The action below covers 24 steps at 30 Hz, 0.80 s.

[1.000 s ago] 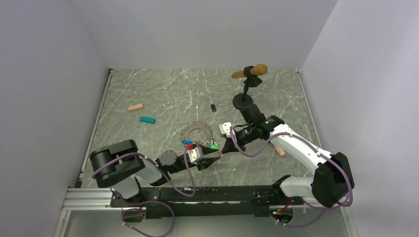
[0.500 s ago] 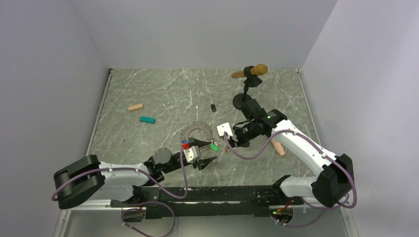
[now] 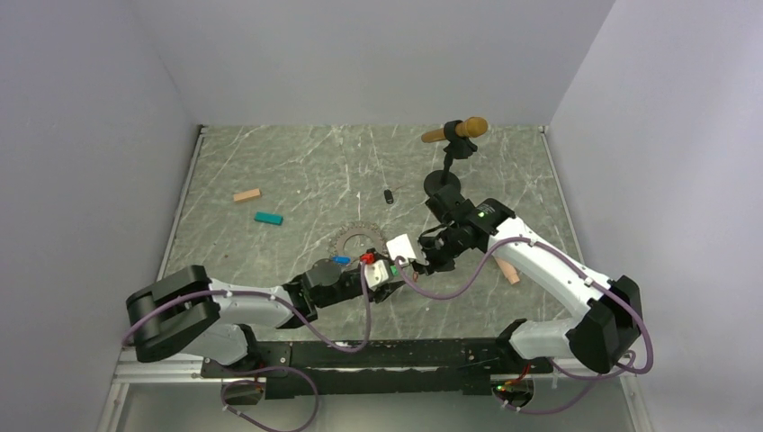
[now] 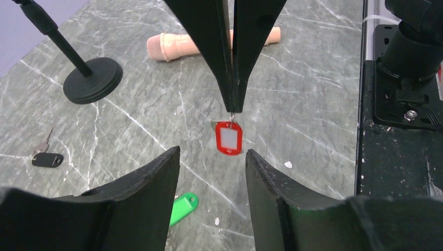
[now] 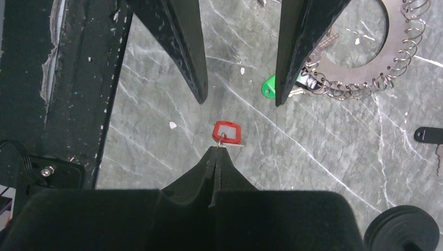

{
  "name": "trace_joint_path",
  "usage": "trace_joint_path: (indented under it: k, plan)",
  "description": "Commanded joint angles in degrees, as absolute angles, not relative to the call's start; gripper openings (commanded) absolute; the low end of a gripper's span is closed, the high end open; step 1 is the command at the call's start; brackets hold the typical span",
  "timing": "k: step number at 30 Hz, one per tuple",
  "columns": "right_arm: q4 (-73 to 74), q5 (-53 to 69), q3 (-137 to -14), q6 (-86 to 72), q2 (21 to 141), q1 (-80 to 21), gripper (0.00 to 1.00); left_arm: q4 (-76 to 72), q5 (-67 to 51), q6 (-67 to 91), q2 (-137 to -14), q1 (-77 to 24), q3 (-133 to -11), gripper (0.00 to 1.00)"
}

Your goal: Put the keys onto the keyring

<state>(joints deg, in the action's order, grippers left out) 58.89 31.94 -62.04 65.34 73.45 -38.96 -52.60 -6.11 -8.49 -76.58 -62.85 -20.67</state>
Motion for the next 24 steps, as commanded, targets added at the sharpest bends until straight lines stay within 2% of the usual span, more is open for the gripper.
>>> trace_joint_path:
  k: [1, 16, 24]
  plan:
    - [59.8, 32.2, -64.6, 64.8, 73.9, -39.4, 0.0, -57.8, -6.6, -8.0, -79.6, -63.5, -23.9, 0.54]
    - [59.3, 36.3, -65.1, 64.0, 74.8, -39.3, 0.0, -64.4, -8.7, -5.2, -85.5, -63.7, -24.9, 0.37]
    - [58.7, 37.5, -65.0, 63.3, 74.6, -38.4, 0.0, -69.4, -9.5, -3.2, -87.0, -63.7, -22.9, 0.35]
